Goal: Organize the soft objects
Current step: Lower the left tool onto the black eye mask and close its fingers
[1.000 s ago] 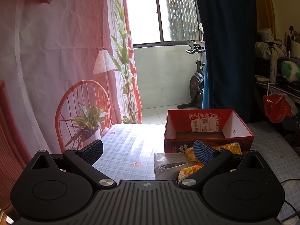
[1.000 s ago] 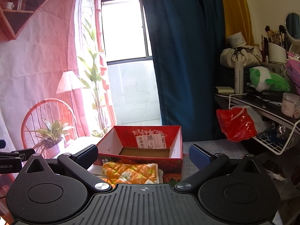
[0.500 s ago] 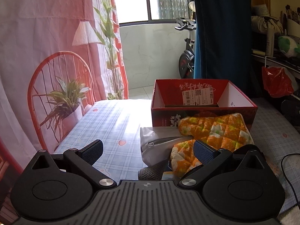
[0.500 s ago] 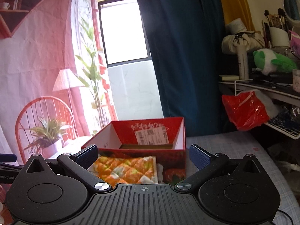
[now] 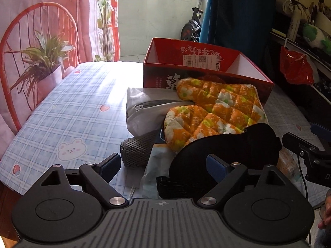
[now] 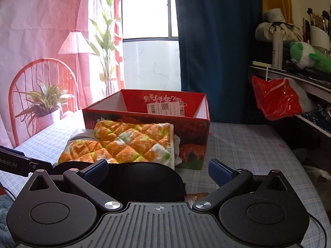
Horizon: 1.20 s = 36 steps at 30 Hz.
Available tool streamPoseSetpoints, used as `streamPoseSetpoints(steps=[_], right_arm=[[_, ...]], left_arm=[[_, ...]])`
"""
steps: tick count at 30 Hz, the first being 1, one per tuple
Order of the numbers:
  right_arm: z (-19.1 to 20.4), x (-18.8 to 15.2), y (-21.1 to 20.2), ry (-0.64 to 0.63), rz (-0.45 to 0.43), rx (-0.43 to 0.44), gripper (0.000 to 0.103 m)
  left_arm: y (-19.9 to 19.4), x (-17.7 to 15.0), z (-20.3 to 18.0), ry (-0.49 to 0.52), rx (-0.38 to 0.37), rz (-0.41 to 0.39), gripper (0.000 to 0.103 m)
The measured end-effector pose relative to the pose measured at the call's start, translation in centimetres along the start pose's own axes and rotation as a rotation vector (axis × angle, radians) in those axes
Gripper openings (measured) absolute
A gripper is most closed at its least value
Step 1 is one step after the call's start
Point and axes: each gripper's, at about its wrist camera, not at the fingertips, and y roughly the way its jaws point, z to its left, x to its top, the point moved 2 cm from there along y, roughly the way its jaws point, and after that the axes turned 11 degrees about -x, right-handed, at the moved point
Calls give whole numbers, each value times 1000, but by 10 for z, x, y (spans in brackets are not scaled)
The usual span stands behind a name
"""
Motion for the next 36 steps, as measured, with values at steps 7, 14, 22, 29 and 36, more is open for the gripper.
streamPoseSetpoints(steps=[7,14,22,29,36], right_arm=[[-5,-6,5,11,41,27,98],[-5,-9,9,11,69,49,91],[-3,-13,14,11,103,66,88],[-3,-17,18,23,134,77,84],[-3,-19,23,31,160,83,84]], left_arm=[[9,-5,-5,25,11,42,80],[15,-13,11,-118,-112,47,77],[13,-13,5,-108,-166,26,77],[25,-18,3,-113,-214,83,77],[36,-20,-2,-59,-201,105,74]])
